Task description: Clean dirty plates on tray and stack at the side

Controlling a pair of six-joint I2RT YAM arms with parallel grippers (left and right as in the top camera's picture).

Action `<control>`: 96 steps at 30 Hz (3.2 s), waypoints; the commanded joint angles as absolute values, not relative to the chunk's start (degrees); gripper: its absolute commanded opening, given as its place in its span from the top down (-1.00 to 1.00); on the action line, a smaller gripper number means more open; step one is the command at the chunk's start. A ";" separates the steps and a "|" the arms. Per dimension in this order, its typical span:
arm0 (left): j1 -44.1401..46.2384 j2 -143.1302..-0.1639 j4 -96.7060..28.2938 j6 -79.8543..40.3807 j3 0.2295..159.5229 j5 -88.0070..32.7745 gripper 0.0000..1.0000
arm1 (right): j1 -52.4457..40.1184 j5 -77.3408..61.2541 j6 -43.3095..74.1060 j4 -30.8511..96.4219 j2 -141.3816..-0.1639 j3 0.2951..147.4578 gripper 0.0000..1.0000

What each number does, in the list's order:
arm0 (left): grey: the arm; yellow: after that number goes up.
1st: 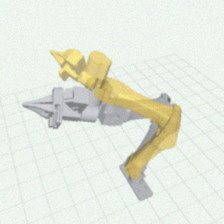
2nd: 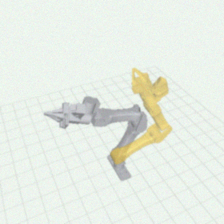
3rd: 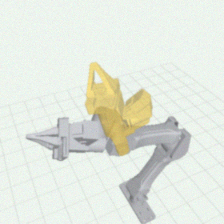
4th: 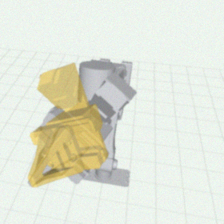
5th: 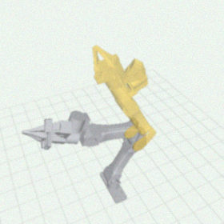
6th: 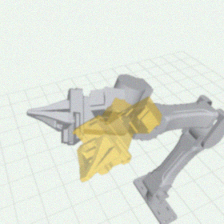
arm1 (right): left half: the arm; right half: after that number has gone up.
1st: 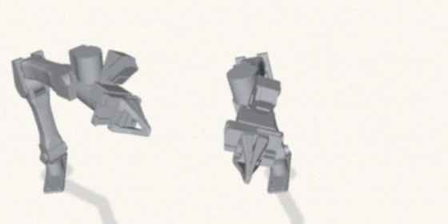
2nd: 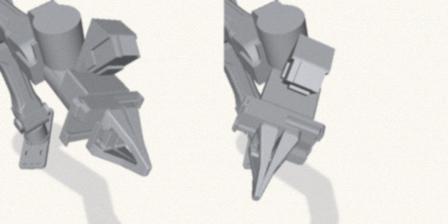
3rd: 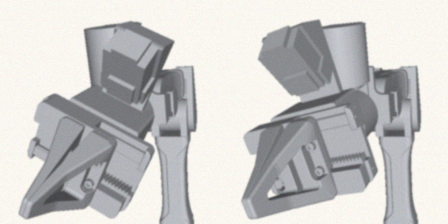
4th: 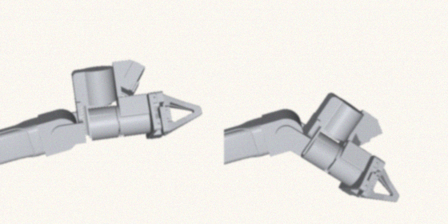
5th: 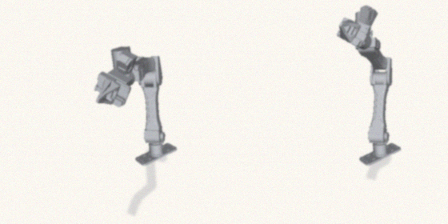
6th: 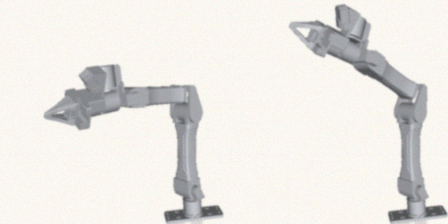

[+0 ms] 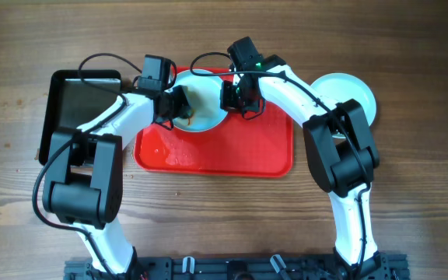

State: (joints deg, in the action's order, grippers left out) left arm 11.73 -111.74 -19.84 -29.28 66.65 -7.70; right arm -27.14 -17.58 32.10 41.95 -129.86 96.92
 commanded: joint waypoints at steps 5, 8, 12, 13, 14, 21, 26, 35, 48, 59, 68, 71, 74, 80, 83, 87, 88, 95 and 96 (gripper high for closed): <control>10.74 -114.13 -26.26 -22.87 65.47 -3.66 0.92 | -27.97 -17.47 31.51 42.65 -131.70 97.01 0.91; 10.74 -114.13 -31.14 -18.39 65.54 -11.38 0.92 | -27.97 -17.74 31.48 42.68 -131.70 97.01 0.91; 10.74 -114.13 -38.52 -11.00 65.58 -20.10 0.92 | -28.67 -18.55 31.51 42.72 -131.70 97.01 0.91; 10.74 -114.13 -40.12 -8.62 65.58 -22.68 0.92 | -29.04 -19.22 31.51 42.68 -131.70 97.01 0.91; 10.70 -114.13 -41.15 -6.31 65.58 -25.17 0.92 | -29.39 -19.42 31.51 42.65 -131.70 97.01 0.91; 10.70 -114.13 -40.07 -1.80 65.58 -35.35 0.92 | -31.92 -19.42 31.57 42.61 -131.70 97.01 0.91; 10.70 -114.13 -31.90 -9.08 65.58 -33.71 0.92 | -32.64 -19.42 31.66 42.61 -131.70 97.01 0.91; 10.70 -114.13 -23.24 -25.04 65.58 -6.87 0.92 | -32.67 -19.57 31.68 42.65 -131.70 97.01 0.91; 10.72 -114.13 -38.20 -36.25 65.58 15.59 0.92 | -32.67 -19.35 31.68 42.44 -131.70 97.01 0.91; 10.74 -114.13 -47.57 -10.04 65.58 -20.97 0.92 | -32.67 -19.38 31.66 42.46 -131.70 97.01 0.91; 10.76 -114.13 -41.98 -7.94 65.58 -34.06 0.92 | -32.67 -19.42 31.66 42.50 -131.70 97.01 0.91; 10.76 -114.13 -38.37 -9.13 65.58 -34.02 0.92 | -32.67 -19.42 31.66 42.48 -131.70 97.01 0.91; 10.76 -114.13 -33.74 -11.20 65.58 -34.06 0.92 | -32.67 -19.42 31.64 42.48 -131.70 97.01 0.92; 10.76 -114.15 -26.52 -14.68 65.58 -33.52 0.92 | -32.67 -19.40 31.68 42.48 -131.70 97.01 0.91; 10.76 -114.15 -23.16 -19.84 65.58 -26.33 0.92 | -32.67 -19.40 31.68 42.48 -131.70 97.01 0.91; 10.74 -114.15 -21.15 -28.91 65.56 -10.15 0.92 | -32.67 -19.38 31.66 42.48 -131.70 97.01 0.91; 10.74 -114.15 -21.19 -30.98 65.58 -5.96 0.92 | -32.67 -19.38 31.66 42.48 -131.70 97.01 0.91; 10.76 -114.10 -24.69 -35.46 66.02 10.68 0.92 | -32.67 -19.38 31.66 42.41 -131.70 97.01 0.91; 10.76 -114.10 -26.17 -35.48 66.41 11.73 0.92 | -32.67 -19.38 31.68 42.37 -131.70 97.01 0.92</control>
